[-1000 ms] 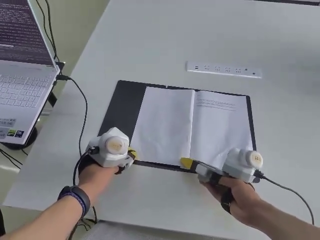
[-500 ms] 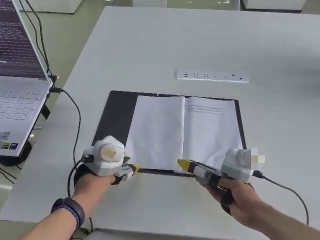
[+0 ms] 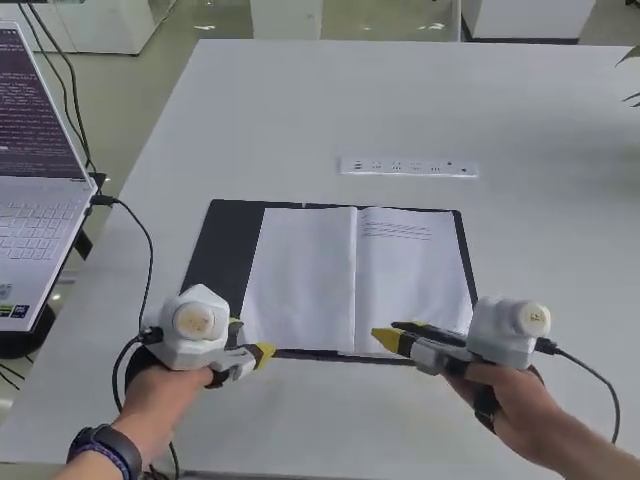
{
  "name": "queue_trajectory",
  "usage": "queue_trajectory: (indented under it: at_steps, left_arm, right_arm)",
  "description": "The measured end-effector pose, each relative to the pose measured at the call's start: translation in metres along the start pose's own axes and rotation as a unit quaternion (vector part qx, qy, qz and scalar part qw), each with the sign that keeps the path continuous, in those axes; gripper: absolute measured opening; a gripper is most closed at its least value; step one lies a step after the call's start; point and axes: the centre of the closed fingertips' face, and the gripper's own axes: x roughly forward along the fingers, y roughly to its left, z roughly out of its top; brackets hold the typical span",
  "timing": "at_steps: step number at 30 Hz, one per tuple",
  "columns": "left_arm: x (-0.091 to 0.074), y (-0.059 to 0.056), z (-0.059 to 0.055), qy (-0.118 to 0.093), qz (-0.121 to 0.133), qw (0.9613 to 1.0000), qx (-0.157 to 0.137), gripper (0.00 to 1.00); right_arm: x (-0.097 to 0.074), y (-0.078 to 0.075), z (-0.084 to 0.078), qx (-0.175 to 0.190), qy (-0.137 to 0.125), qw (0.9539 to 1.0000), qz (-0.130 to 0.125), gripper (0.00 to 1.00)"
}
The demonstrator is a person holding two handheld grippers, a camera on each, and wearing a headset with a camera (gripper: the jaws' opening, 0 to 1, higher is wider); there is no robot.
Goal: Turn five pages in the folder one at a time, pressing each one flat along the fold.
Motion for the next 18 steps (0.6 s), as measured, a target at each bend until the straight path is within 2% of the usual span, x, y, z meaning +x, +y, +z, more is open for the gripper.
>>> queue_trajectory:
  at_steps: [9, 12, 18]
  left_arm:
    - [-0.016, -0.005, 0.022, -0.021, -0.008, 0.9995, 0.024, 0.48]
    - [-0.023, -0.007, 0.03, -0.028, -0.009, 0.9991, 0.031, 0.51]
    - [-0.037, -0.01, 0.044, -0.047, -0.011, 0.998, 0.04, 0.58]
  right_arm:
    - [-0.033, -0.007, 0.015, -0.056, 0.003, 0.9981, -0.023, 0.44]
    - [-0.042, -0.006, 0.019, -0.063, -0.001, 0.9976, -0.029, 0.49]
    - [-0.064, -0.005, 0.021, -0.101, 0.009, 0.9938, -0.045, 0.54]
